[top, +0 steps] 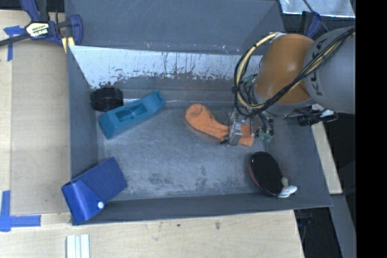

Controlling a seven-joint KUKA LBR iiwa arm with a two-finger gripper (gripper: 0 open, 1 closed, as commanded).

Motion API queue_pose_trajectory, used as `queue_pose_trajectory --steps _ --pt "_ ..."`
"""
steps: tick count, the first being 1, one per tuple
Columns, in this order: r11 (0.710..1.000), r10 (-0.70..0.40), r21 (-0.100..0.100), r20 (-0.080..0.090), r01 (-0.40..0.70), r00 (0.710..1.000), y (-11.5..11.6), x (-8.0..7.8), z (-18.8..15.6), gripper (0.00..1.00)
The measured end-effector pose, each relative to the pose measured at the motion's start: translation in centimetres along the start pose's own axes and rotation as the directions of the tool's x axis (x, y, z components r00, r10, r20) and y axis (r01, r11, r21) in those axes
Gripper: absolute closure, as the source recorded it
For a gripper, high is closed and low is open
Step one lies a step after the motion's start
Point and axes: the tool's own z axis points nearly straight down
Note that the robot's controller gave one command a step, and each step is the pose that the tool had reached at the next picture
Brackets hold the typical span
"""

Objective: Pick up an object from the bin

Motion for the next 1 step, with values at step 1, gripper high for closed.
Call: queue_pose_trajectory --steps 1 --pt "1.000 0.007 0.002 -0.002 -0.007 1.000 -1.43 3.09 0.02 1.00"
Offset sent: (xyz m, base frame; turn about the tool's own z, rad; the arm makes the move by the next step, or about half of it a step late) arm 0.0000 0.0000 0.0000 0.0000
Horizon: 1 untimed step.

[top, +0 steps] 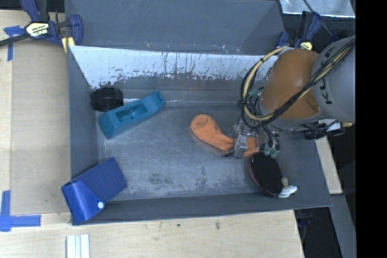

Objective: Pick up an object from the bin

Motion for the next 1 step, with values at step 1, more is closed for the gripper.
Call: queue_pose_trajectory --steps 1 --pt "1.000 0.000 0.000 0.000 0.000 1.000 0.00 0.00 0.00 1.00"
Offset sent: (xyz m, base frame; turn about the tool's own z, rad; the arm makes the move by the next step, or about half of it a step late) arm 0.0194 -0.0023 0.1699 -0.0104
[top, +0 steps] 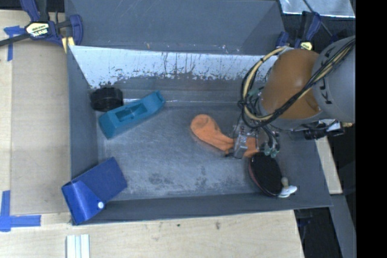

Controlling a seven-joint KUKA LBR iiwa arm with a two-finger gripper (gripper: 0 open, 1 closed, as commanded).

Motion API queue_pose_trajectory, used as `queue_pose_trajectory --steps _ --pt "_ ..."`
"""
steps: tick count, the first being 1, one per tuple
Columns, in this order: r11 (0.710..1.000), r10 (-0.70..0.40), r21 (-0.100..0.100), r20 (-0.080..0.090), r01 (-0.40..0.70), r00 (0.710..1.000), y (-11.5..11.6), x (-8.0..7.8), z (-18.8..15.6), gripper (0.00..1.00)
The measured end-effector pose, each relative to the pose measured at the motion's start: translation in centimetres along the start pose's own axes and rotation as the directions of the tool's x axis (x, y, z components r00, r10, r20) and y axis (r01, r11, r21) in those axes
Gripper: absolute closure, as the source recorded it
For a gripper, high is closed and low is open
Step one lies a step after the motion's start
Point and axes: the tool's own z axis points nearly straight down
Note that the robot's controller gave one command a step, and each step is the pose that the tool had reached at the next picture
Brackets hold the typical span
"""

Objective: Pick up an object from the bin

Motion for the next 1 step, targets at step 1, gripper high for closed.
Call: queue_pose_trajectory --steps 1 --pt "1.000 -0.007 -0.001 0.008 0.007 1.000 0.15 -2.26 -17.38 1.00"
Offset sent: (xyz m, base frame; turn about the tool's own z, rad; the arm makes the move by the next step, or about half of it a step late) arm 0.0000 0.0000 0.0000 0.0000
